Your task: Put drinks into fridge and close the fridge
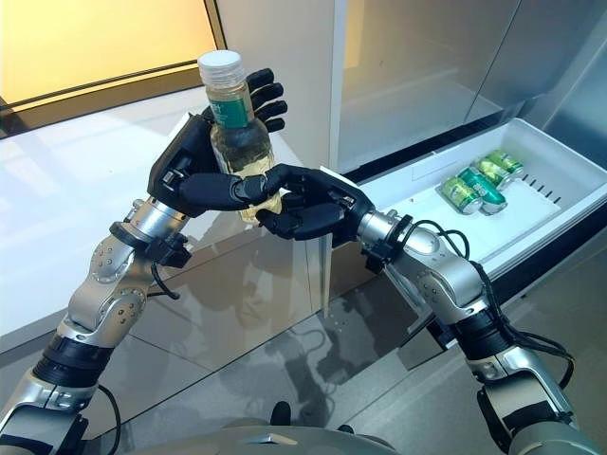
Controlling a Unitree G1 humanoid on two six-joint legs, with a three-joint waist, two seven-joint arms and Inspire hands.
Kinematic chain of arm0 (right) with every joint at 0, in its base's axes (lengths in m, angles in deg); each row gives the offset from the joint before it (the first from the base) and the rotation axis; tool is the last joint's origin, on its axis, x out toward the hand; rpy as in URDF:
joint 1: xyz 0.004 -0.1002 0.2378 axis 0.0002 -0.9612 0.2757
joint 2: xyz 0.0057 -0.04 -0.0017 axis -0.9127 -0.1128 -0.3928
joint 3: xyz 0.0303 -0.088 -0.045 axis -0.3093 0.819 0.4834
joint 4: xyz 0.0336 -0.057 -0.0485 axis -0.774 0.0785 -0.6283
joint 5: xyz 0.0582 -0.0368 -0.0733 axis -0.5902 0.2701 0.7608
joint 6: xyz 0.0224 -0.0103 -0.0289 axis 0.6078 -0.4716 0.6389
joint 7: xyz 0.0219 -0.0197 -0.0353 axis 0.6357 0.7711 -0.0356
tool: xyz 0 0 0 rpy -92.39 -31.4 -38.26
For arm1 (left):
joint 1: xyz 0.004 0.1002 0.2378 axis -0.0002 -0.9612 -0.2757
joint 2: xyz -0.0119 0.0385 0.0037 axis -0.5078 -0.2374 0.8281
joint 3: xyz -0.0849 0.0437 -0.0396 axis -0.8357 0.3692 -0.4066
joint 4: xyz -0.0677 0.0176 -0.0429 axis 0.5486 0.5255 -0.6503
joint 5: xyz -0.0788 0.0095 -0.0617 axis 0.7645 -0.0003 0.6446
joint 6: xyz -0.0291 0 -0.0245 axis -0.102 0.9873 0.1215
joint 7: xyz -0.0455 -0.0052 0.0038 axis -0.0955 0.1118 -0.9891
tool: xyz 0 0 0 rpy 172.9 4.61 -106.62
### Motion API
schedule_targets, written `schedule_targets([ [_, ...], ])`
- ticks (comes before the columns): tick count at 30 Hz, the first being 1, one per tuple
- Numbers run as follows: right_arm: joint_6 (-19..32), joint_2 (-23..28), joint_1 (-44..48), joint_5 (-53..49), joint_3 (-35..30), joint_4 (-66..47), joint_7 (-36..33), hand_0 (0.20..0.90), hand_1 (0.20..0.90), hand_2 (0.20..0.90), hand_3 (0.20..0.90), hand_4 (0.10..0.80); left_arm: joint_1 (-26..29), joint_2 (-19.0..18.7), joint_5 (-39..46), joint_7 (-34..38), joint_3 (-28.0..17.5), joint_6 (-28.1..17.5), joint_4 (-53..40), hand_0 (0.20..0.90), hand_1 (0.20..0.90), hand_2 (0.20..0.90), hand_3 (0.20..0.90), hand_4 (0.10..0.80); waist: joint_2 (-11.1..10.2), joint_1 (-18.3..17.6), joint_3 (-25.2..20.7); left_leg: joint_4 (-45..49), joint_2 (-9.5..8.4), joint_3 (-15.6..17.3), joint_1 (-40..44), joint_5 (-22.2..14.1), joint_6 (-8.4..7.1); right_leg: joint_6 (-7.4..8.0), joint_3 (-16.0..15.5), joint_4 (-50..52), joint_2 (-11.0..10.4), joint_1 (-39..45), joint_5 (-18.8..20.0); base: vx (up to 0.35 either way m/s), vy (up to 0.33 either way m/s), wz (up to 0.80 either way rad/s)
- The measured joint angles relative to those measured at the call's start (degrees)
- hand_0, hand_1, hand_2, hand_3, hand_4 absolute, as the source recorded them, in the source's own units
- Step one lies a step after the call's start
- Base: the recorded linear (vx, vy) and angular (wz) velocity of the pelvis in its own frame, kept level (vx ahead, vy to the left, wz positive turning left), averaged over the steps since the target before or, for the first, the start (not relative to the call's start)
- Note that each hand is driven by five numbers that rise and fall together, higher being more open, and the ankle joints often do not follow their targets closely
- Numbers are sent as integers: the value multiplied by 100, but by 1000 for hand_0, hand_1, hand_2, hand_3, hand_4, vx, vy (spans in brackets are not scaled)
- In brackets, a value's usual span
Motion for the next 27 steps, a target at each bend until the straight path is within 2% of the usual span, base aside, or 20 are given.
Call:
schedule_targets([
  [8, 0, 53, 0, 4, -2, 0, -75, 300, 300, 300, 200, 100, -22, -60, -391, 34, -164, -3, 0, 900, 900, 900, 900, 800, 0, 60, 0, 0, 0, -7, -2, 0, 0, 0, -7, 0, 2, 1, 0, 0, 0, 0],
  [20, 0, 419, 0, 37, -46, 0, -84, 300, 300, 300, 200, 100, -565, -121, -641, 48, -710, -53, -168, 900, 900, 900, 900, 800, 3, 170, 2, 0, -4, -25, -14, 0, 0, 1, -21, -1, 2, -3, -1, 0, 0, 0],
  [27, 2, 442, 0, 40, -175, -11, -69, 300, 300, 300, 200, 100, -654, -137, -772, 61, -836, -243, -173, 900, 900, 900, 900, 800, 6, 194, 4, 0, -4, -43, -24, 0, 1, 1, -33, -1, 4, -7, -2, 0, 0, 0],
])
